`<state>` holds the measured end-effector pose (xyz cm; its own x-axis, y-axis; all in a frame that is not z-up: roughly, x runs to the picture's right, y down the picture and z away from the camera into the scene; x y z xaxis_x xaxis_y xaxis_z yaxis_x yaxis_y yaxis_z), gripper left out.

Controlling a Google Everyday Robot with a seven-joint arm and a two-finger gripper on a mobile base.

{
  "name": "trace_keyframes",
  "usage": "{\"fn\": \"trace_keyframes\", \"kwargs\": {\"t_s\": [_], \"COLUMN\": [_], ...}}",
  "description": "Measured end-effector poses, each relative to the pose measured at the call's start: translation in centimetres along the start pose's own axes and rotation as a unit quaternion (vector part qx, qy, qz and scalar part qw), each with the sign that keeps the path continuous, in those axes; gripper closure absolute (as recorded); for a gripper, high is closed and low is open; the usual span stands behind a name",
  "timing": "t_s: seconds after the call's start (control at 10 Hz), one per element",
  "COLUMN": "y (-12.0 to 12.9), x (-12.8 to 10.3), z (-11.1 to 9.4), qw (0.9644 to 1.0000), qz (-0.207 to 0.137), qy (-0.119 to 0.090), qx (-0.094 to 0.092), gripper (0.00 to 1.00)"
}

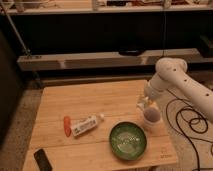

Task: Place the white sponge in the ceramic cup

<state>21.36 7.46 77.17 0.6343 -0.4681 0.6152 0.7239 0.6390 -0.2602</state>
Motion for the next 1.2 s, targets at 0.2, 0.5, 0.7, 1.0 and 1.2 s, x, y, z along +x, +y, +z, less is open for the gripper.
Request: {"fn": "trace_keyframes", "kwargs": {"t_s": [0.2, 0.5, 0.7, 1.0, 1.2], "y": [0.0, 1.4, 2.5, 2.8, 2.8], "x": [-0.2, -0.9, -1.3, -1.2, -1.1], "z": [-0.2, -1.0, -1.6, -1.6, -1.3], "qw": [1.0000, 0.9997, 0.9995, 0.9994, 0.9991], "qz": [0.003, 0.019, 0.029, 0.035, 0.038], "qy": [0.006, 0.014, 0.015, 0.008, 0.005], "qx": [-0.002, 0.001, 0.002, -0.006, -0.019], "gripper": [0.85, 0.99, 1.00, 1.00, 1.00]}}
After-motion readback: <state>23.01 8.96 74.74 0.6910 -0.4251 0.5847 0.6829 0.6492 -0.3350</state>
